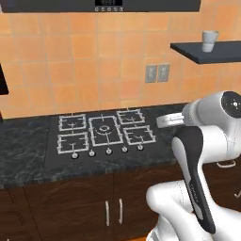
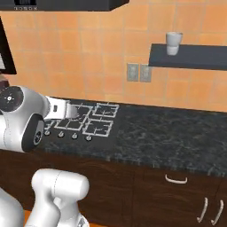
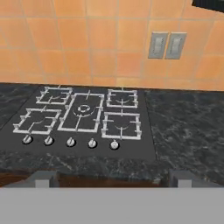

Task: Navigate to the range hood.

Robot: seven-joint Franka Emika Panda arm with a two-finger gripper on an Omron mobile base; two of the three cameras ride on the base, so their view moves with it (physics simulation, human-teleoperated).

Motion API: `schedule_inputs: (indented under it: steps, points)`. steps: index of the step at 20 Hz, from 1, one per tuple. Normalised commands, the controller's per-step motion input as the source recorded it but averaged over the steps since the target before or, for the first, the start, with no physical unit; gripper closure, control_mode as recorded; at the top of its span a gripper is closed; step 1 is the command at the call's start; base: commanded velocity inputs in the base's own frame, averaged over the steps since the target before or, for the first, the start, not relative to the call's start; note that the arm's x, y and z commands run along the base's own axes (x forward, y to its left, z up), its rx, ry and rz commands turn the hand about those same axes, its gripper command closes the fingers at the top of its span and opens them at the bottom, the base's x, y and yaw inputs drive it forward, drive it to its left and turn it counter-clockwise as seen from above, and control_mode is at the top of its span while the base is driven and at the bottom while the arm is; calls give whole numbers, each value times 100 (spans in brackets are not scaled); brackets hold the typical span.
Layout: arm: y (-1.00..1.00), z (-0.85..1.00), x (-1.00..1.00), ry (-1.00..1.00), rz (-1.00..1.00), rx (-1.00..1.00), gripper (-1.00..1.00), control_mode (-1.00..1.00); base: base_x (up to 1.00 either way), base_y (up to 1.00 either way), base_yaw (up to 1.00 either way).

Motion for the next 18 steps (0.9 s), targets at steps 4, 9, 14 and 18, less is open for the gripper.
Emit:
schedule_inputs:
  steps: [4, 9, 14, 18]
  points:
    - [0, 0, 0, 0, 0, 0, -100, 100, 97, 100, -15]
    - [0, 0, 0, 0, 0, 0, -100, 100, 100, 64, -11]
    - [0, 0, 0, 0, 0, 0, -100, 100, 100, -12, 8]
    - [0, 0, 0, 0, 0, 0, -100, 100, 100, -22, 38]
